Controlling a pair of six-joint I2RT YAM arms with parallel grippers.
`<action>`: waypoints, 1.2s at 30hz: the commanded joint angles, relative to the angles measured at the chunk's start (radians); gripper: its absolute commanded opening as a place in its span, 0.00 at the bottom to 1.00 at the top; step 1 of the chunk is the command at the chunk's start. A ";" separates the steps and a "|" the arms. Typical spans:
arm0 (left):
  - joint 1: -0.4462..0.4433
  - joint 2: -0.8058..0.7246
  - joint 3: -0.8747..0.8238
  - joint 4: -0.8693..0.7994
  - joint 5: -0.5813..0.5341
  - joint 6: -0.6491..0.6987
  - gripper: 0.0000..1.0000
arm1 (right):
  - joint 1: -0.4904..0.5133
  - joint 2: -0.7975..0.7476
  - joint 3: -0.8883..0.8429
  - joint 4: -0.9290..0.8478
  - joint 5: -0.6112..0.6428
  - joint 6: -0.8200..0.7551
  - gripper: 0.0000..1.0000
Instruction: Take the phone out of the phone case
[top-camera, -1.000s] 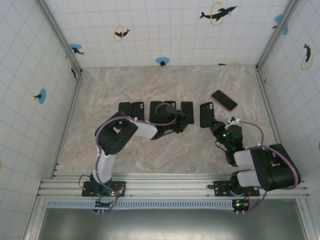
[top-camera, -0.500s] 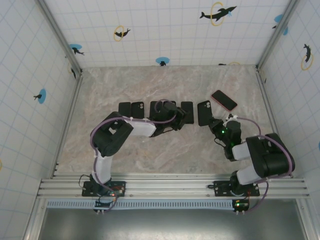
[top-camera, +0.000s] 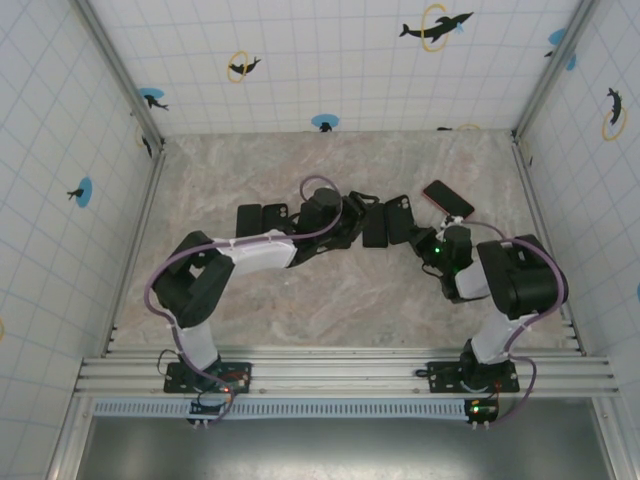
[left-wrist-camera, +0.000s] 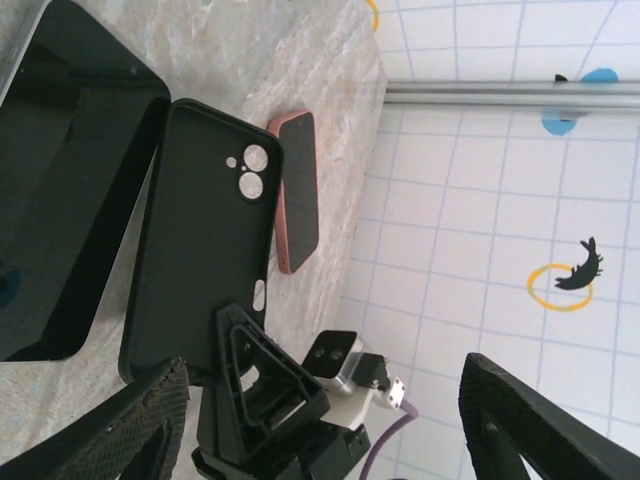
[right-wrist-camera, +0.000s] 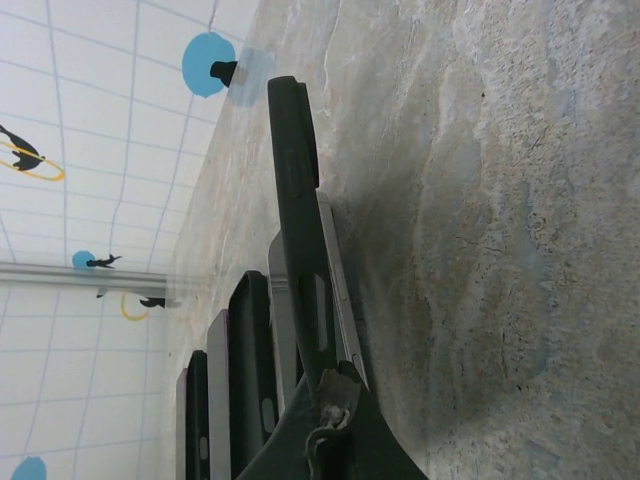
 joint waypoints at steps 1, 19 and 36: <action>0.013 -0.058 -0.016 -0.043 0.004 0.062 0.77 | -0.009 0.014 0.027 0.020 -0.015 -0.026 0.04; 0.040 -0.121 -0.082 0.014 0.030 0.100 0.86 | -0.021 0.007 0.011 0.012 -0.001 -0.041 0.07; 0.055 -0.135 -0.123 0.056 0.059 0.096 0.87 | -0.024 -0.048 0.065 -0.206 0.000 -0.233 0.34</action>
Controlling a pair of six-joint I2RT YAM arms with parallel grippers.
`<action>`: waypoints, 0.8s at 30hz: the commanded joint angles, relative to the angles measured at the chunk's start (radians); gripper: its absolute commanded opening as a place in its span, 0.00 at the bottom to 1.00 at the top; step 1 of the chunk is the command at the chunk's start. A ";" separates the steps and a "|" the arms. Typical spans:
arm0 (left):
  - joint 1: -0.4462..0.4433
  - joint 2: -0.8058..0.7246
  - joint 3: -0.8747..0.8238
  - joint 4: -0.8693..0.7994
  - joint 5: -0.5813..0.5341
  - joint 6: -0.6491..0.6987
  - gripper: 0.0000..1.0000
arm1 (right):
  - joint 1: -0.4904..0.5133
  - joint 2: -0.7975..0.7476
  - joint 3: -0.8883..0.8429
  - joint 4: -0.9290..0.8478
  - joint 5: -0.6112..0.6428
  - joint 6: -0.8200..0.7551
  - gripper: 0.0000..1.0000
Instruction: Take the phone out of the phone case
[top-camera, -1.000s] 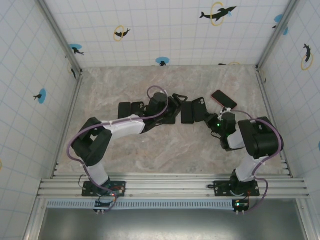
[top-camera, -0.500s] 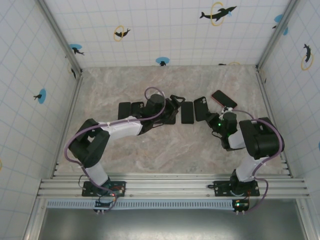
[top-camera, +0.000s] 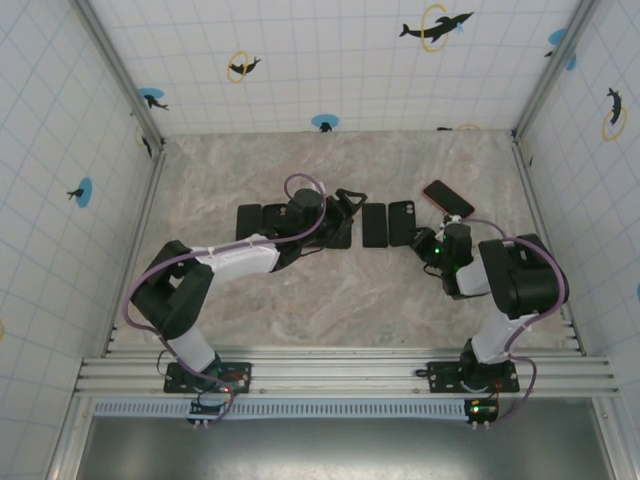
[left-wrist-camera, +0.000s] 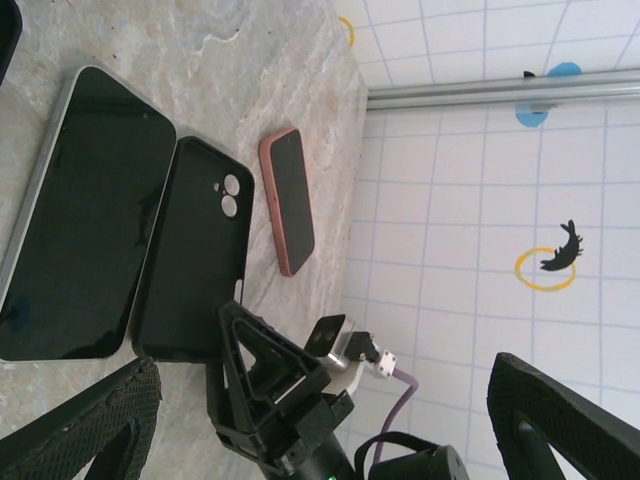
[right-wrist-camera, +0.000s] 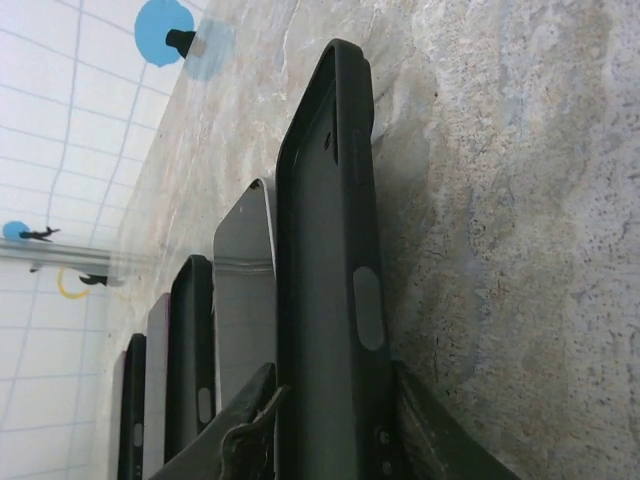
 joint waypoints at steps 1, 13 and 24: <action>0.007 -0.015 -0.009 0.029 0.018 0.012 0.87 | -0.004 -0.041 0.041 -0.096 0.011 -0.106 0.35; 0.012 -0.021 -0.005 0.037 0.026 0.039 0.87 | -0.009 -0.126 0.115 -0.352 0.071 -0.343 0.52; 0.021 -0.049 -0.008 0.056 0.047 0.087 0.87 | -0.084 -0.202 0.274 -0.625 0.098 -0.579 0.67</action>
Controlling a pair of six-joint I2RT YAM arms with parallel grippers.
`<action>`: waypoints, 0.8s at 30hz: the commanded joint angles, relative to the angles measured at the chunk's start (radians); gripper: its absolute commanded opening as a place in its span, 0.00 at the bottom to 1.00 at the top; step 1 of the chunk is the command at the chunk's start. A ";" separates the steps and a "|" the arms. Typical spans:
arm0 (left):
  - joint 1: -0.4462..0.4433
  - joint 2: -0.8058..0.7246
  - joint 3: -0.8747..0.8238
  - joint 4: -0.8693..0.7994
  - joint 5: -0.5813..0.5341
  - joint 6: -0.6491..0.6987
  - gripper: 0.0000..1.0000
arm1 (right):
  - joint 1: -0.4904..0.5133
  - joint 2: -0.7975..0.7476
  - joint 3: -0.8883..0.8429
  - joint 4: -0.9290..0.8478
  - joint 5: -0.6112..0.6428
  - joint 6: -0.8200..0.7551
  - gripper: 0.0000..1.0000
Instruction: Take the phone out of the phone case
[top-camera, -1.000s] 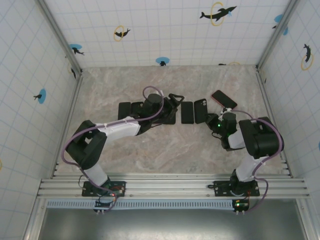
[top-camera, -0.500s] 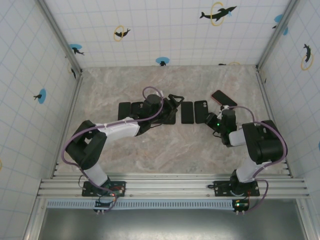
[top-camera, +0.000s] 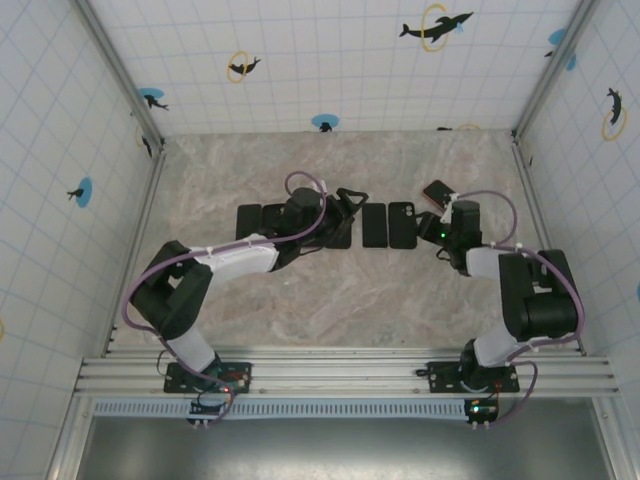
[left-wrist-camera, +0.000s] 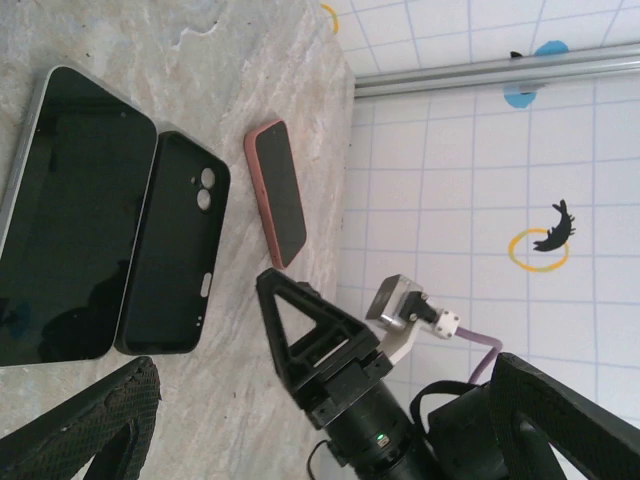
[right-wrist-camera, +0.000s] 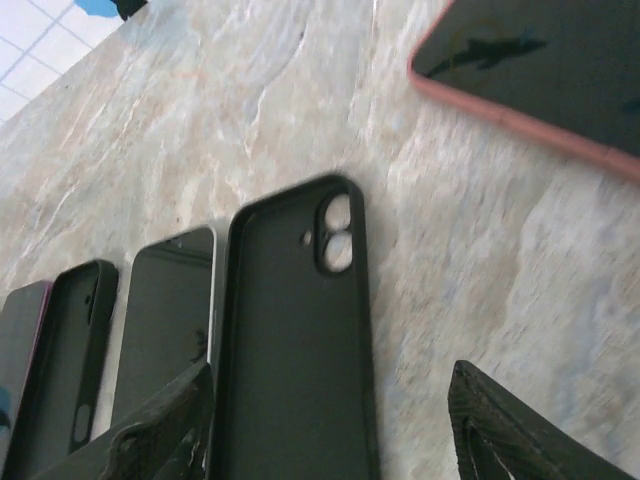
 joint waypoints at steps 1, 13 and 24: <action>0.012 -0.045 -0.011 0.046 0.018 0.049 0.88 | -0.025 -0.042 0.079 -0.141 0.037 -0.133 0.69; 0.037 -0.073 -0.013 0.047 0.079 0.107 0.91 | -0.101 0.090 0.365 -0.415 0.146 -0.543 0.88; 0.040 -0.053 -0.011 0.094 0.150 0.086 0.95 | -0.156 0.292 0.646 -0.655 0.104 -0.844 0.94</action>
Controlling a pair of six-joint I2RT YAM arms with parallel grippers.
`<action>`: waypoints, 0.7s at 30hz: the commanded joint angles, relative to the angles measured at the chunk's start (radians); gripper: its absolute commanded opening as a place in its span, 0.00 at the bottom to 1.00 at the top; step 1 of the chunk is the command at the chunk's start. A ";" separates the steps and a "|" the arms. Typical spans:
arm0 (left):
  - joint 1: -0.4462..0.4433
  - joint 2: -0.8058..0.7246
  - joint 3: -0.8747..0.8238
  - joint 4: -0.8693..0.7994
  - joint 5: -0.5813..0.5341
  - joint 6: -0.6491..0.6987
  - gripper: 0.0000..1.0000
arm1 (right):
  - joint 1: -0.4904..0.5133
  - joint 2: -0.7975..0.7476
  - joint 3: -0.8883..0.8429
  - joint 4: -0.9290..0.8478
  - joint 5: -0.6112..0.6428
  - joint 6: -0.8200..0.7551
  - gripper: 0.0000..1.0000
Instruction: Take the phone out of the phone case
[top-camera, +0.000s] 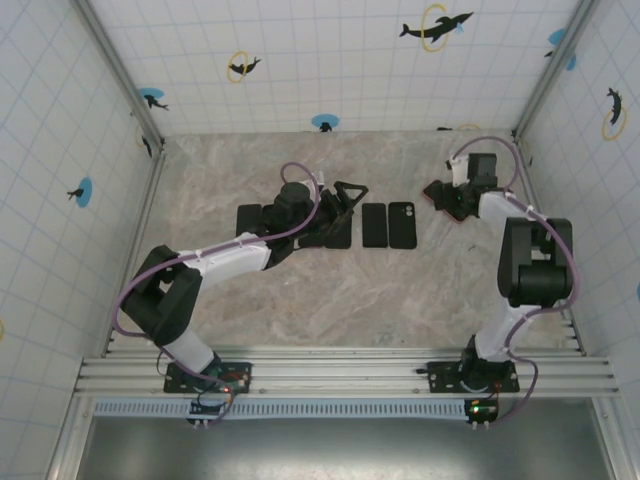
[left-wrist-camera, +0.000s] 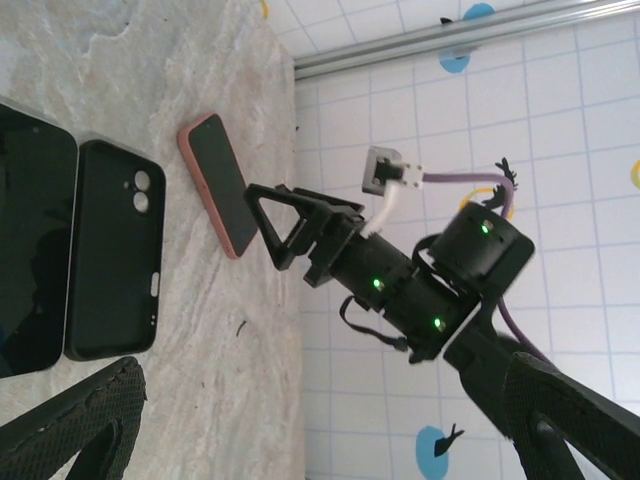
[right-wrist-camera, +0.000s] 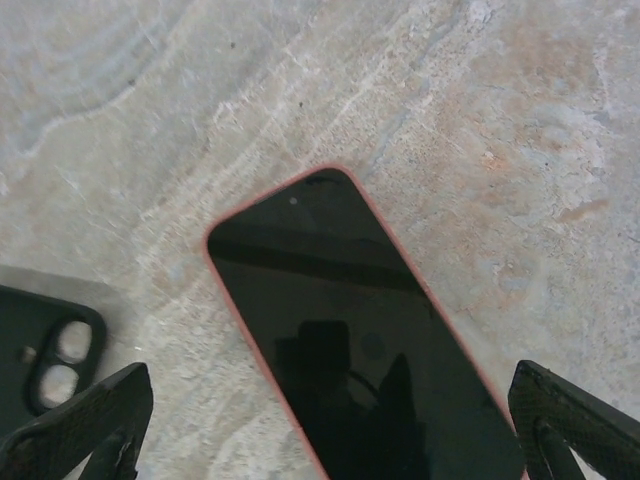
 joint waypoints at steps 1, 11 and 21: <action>0.007 0.000 0.002 0.044 0.045 0.014 0.95 | -0.033 0.062 0.116 -0.150 -0.051 -0.147 0.94; 0.013 0.001 -0.018 0.071 0.066 0.000 0.95 | -0.083 0.244 0.342 -0.370 -0.191 -0.248 0.93; 0.019 -0.003 -0.031 0.075 0.064 0.004 0.94 | -0.087 0.353 0.446 -0.446 -0.238 -0.315 0.93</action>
